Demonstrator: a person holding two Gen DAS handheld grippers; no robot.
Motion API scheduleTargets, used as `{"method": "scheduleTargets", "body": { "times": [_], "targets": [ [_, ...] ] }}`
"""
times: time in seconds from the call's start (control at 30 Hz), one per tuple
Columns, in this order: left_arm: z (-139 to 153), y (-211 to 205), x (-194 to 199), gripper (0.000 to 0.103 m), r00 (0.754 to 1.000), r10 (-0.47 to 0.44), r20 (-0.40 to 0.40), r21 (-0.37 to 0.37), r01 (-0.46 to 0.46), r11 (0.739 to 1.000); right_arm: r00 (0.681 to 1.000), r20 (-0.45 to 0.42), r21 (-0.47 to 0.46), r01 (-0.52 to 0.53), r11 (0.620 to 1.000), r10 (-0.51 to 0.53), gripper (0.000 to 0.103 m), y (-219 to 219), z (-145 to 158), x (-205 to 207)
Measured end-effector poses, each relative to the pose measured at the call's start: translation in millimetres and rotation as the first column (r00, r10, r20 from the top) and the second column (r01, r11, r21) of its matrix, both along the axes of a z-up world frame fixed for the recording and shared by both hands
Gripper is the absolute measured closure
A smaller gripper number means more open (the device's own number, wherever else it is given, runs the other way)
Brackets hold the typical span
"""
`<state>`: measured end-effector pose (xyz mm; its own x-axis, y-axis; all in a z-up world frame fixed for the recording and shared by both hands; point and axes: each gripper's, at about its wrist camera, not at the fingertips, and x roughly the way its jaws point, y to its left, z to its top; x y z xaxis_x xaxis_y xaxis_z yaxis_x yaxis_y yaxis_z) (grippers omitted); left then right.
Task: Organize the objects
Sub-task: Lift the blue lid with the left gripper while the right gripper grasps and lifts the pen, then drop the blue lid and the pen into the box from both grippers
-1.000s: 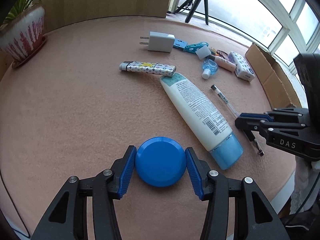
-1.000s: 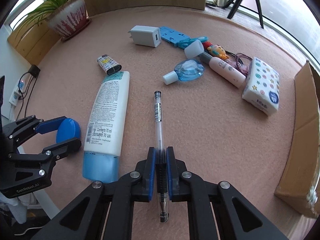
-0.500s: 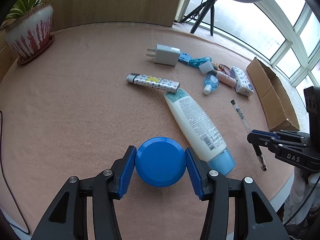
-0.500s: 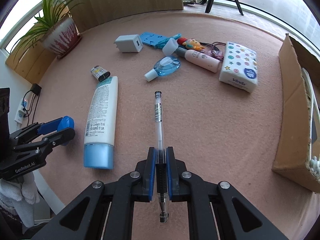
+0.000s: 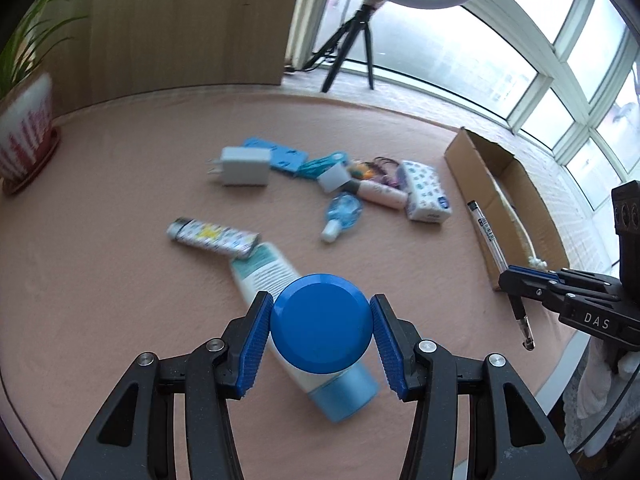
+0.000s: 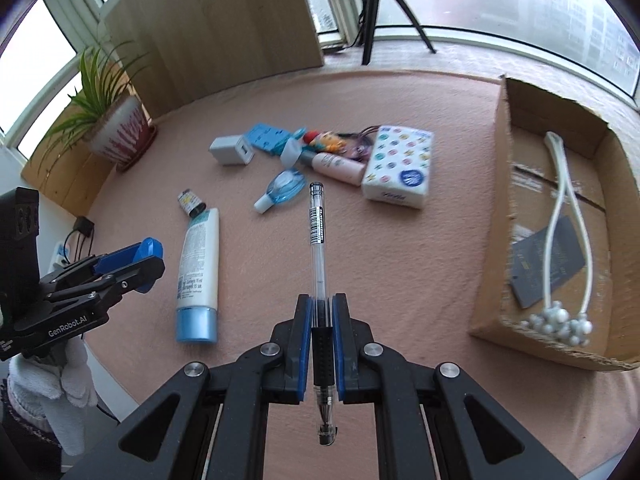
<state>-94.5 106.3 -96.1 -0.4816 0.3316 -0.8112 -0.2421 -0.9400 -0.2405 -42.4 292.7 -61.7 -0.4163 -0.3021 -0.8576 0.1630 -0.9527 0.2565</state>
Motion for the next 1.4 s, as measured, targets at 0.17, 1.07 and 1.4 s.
{"method": "scheduleTargets", "body": {
  "times": [0.17,1.07,1.4],
  "targets": [
    [8.0,37.9,-12.7,0.049,0.998,-0.057,-0.020,0.019,0.057,0.998,0.998,-0.027,-0.006,0.056,0.998,-0.056,0.094,34.4,11.9,0.5],
    [16.6,284.6,-67.8,0.049,0.936,-0.341,-0.087,0.000,0.342,0.940,0.964,-0.034,0.018,0.264,0.964,-0.263,0.094,185.7,11.7,-16.6],
    [8.7,304.0,-81.7,0.048,0.941,-0.331,-0.065,0.000,0.332,0.943,0.962,-0.029,0.040,0.272,0.962,-0.271,0.094,197.8,2.7,-30.6]
  ]
}}
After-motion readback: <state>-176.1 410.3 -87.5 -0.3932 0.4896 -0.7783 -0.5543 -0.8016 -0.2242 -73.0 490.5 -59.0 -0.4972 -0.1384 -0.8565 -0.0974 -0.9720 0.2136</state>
